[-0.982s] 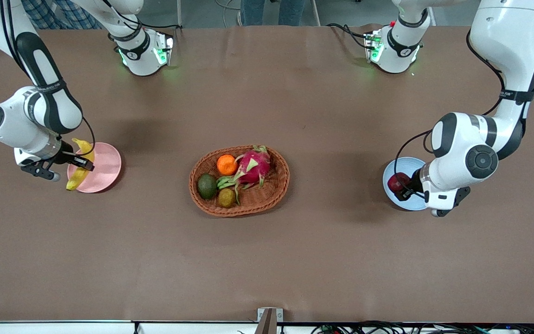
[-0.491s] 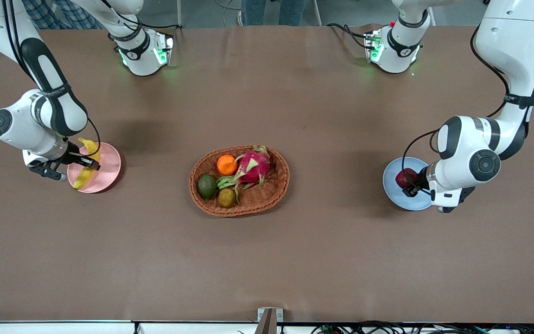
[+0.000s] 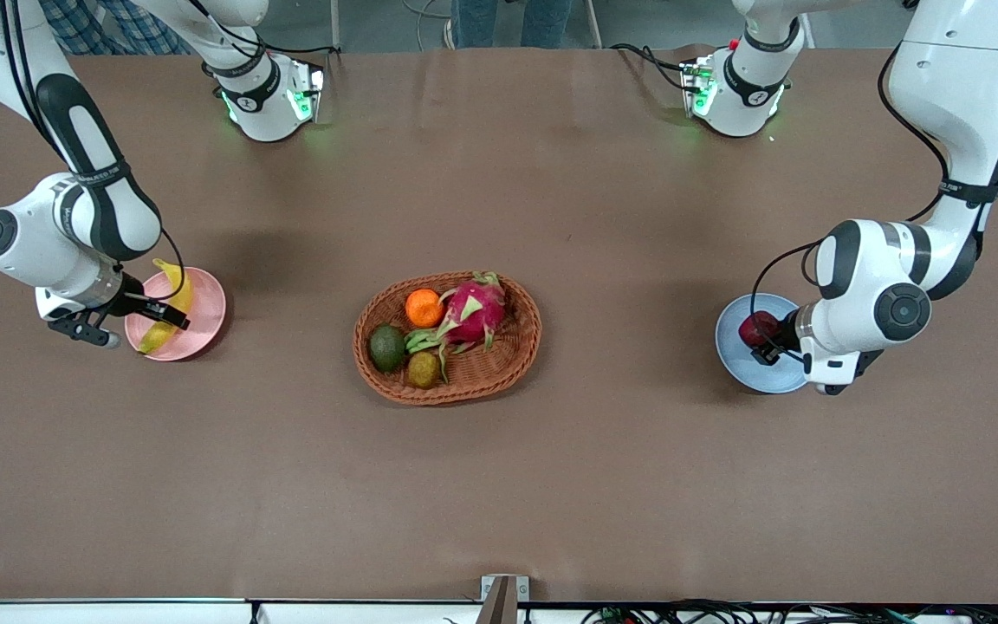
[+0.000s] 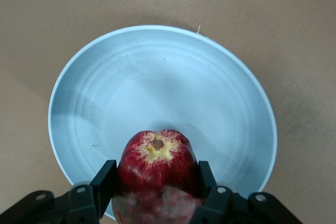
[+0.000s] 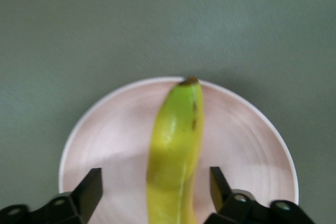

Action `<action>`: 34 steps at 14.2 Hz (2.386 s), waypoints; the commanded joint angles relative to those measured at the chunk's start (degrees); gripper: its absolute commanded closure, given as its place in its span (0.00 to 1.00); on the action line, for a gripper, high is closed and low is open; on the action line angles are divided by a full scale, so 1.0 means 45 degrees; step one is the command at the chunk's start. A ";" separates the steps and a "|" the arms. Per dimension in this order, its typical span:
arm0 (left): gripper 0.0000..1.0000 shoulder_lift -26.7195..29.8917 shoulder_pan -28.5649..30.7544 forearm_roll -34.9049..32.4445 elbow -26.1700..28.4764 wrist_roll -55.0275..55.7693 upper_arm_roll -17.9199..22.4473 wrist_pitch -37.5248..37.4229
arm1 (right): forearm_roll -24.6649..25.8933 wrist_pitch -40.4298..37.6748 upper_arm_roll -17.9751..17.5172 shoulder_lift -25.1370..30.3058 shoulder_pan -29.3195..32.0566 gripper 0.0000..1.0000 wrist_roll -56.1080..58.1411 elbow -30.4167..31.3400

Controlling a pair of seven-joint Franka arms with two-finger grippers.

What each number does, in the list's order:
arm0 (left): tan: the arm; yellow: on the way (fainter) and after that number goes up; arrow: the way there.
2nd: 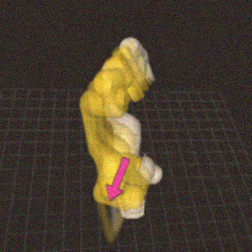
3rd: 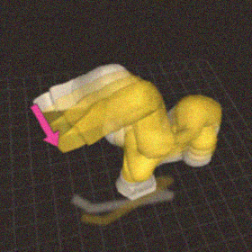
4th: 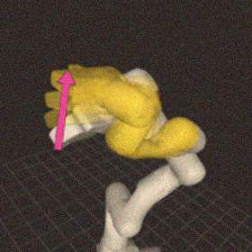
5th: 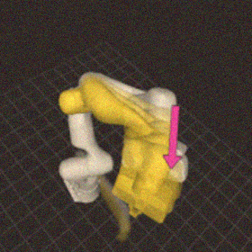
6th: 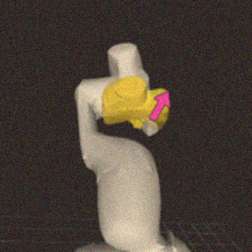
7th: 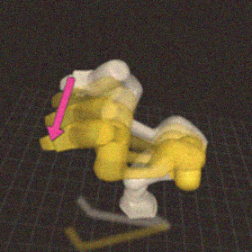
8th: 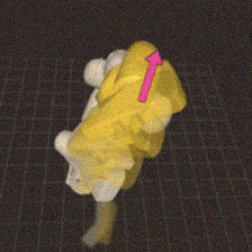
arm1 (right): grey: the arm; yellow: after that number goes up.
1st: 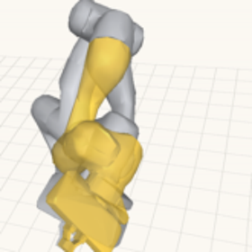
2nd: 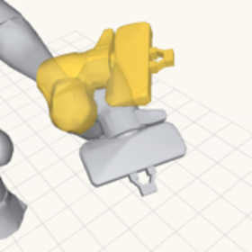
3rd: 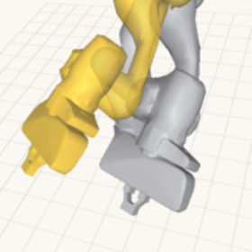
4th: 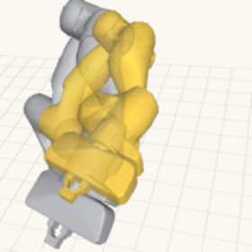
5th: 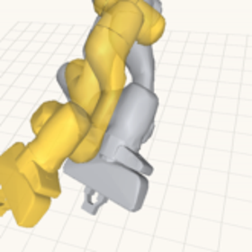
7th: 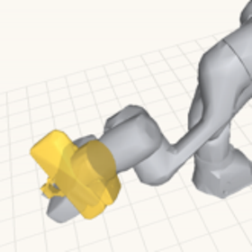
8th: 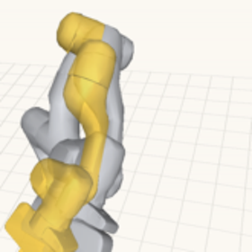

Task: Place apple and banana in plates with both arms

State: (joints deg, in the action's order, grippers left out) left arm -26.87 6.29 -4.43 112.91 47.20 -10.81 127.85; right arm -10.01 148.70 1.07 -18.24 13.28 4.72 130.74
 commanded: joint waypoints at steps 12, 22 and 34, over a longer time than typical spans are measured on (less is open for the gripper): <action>0.00 0.2237 0.0126 -0.0303 0.0182 -0.4681 -0.0117 -0.0051 | 0.2048 -1.2818 -0.0043 0.0185 -0.0138 0.00 0.0045 -0.9963; 0.00 0.5402 0.0380 0.0632 -0.1180 -0.8945 -0.0175 -0.2817 | 0.2165 -1.5739 0.0015 0.0224 -0.0958 0.00 -0.0092 -1.3232; 0.00 0.5482 0.0321 0.1005 -0.5424 -1.0158 -0.0195 -0.6672 | 0.2165 -1.6932 -0.0102 0.1823 -0.1408 0.00 0.0006 -1.2495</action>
State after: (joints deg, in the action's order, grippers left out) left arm -1.55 7.39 -1.16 90.93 2.19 -11.21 99.76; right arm -1.13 71.83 0.68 -13.69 7.11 4.81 70.33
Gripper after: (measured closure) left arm 0.000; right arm 0.000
